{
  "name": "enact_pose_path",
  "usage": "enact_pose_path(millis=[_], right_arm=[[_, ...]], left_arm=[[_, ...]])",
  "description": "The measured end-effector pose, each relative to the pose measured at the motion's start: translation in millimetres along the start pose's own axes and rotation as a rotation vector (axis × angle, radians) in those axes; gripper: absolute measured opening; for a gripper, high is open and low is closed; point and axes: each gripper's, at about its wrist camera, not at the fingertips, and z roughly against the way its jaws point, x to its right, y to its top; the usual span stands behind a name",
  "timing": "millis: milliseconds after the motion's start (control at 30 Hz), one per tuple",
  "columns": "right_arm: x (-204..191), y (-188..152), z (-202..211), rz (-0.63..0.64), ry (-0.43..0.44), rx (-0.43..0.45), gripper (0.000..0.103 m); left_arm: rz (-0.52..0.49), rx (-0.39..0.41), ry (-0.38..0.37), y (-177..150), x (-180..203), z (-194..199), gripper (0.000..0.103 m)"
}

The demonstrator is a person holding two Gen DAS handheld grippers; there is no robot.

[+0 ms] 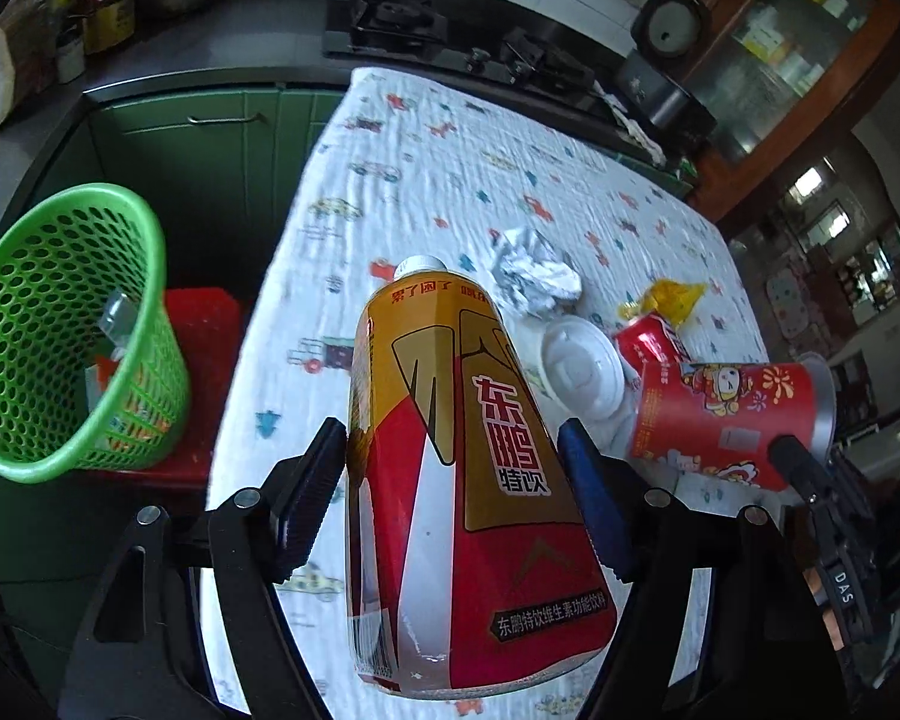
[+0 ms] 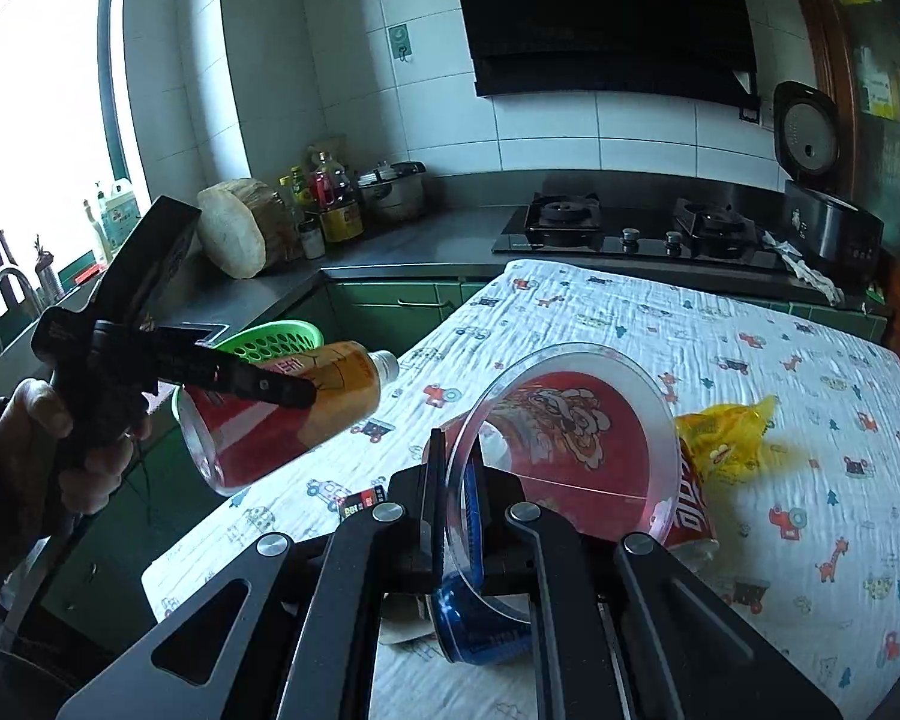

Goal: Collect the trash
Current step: 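Carry the gold bottle and red cup over the green basket and open both grippers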

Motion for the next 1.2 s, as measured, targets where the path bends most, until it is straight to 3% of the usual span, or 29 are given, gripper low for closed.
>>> enact_pose_path(millis=[267,300,367,400,533,733,933,1200], right_arm=[[-47.9,24.1,-41.8,0.067,0.083,-0.019,0.006],[-54.5,27.3,-47.8,0.075,0.092,-0.023,0.006],[-68.4,34.0,-61.4,0.088,0.114,-0.032,0.006],[-75.6,37.0,-68.4,0.095,0.124,-0.038,0.006],[-101.5,44.8,-96.5,0.108,0.157,-0.064,0.006],[-134.8,44.6,-124.8,0.163,0.208,-0.116,0.006],[-167.5,58.4,-160.1,0.211,0.26,-0.137,0.006],[-223.1,71.5,-223.6,0.294,0.325,-0.159,0.006]], left_arm=[[0.134,0.095,0.13,29.5,-107.7,49.2,0.069],[0.153,0.097,0.143,33.0,-122.0,51.0,0.062],[0.197,0.083,0.148,39.4,-152.0,50.3,0.031],[0.22,0.077,0.148,41.7,-167.4,47.7,0.029],[0.274,0.075,0.216,42.8,-216.2,26.3,0.029],[0.325,0.034,0.168,24.3,-246.8,-4.3,0.029],[0.296,0.069,0.183,24.2,-248.2,11.4,0.032],[0.364,0.123,0.208,8.1,-274.9,45.6,0.051]])
